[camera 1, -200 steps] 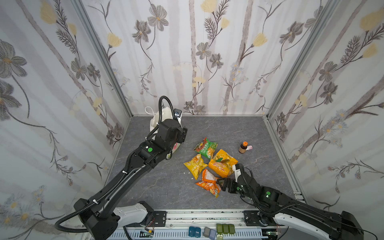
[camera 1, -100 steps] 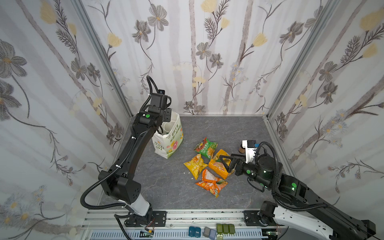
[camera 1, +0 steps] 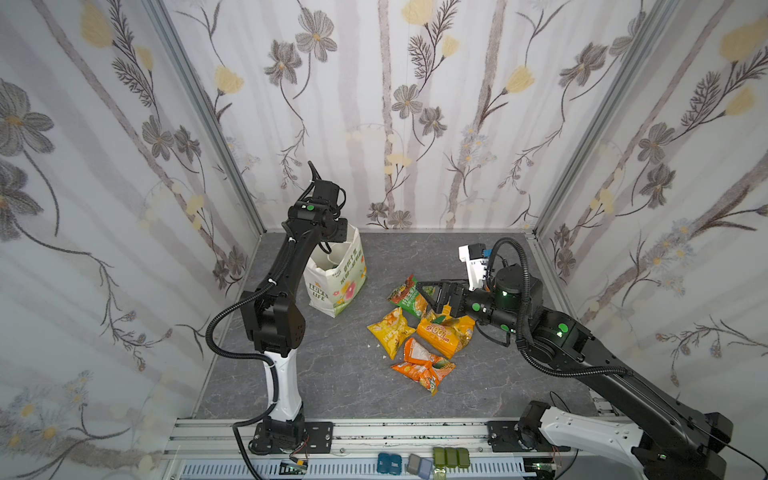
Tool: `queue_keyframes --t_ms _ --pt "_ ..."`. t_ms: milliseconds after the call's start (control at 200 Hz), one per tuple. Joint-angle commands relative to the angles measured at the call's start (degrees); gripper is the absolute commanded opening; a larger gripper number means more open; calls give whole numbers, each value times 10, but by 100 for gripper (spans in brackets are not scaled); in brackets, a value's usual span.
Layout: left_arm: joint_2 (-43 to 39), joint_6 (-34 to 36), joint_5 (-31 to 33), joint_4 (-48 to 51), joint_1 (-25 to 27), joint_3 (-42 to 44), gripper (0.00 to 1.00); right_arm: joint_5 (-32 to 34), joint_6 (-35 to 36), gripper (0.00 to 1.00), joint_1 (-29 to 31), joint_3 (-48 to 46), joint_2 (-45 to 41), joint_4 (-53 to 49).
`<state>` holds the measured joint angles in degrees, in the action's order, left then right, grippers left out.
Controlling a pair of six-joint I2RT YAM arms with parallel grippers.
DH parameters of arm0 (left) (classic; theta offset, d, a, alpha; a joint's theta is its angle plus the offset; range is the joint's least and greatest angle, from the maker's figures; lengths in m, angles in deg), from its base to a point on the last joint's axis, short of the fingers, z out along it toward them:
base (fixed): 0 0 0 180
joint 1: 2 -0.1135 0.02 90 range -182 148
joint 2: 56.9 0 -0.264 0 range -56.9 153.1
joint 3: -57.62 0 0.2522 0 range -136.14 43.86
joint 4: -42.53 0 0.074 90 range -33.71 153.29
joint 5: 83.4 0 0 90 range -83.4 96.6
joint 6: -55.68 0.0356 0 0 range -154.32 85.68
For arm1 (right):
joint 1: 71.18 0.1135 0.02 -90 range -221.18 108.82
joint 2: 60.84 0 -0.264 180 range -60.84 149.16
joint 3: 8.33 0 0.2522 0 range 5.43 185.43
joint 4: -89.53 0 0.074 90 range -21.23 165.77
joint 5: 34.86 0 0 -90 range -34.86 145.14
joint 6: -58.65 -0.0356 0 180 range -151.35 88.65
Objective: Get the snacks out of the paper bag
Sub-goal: 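Lower the left gripper into the bag toward the teal FOX'S box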
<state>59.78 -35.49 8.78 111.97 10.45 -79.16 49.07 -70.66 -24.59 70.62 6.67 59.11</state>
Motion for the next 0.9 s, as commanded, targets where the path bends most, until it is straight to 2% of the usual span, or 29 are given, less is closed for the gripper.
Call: queue_keyframes --t_ms 0,140,400,550,894 --pt "17 18 -16 5 -3 -1 39 -31 -9 99 -16 6 2 40" --pt "27 22 -22 -2 -5 33 39 -26 -9 99 -23 1 -5 40" --pt "-12 22 -58 -93 -10 181 39 -30 -11 99 -30 -13 -5 46" --pt "-2 27 -51 -99 -14 189 40 -43 -9 99 -34 -13 4 47" --pt "31 41 -49 -116 -24 177 53 -54 -14 99 -35 -13 7 50"
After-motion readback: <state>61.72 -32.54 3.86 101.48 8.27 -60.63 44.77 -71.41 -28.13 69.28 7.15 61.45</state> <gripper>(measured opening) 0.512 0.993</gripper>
